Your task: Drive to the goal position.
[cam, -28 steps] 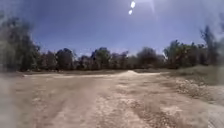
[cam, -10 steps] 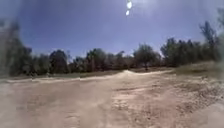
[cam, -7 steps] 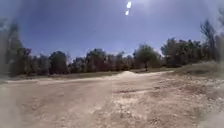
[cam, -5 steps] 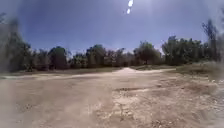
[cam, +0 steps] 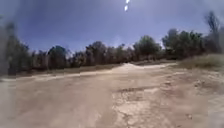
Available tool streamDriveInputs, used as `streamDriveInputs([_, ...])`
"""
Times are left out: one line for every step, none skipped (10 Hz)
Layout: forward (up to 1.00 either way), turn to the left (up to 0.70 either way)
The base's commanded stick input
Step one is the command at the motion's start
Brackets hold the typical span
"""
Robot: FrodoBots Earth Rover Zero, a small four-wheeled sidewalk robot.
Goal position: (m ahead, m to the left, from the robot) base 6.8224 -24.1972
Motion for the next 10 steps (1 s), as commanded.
streamDriveInputs([0.85,0.0])
streamDriveInputs([0.85,0.22])
streamDriveInputs([0.85,0.34])
streamDriveInputs([0.85,0.34])
streamDriveInputs([0.85,0.34])
streamDriveInputs([0.85,0.34])
streamDriveInputs([0.85,0.34])
streamDriveInputs([0.85,0.0])
streamDriveInputs([0.85,0.0])
streamDriveInputs([0.85,0.0])
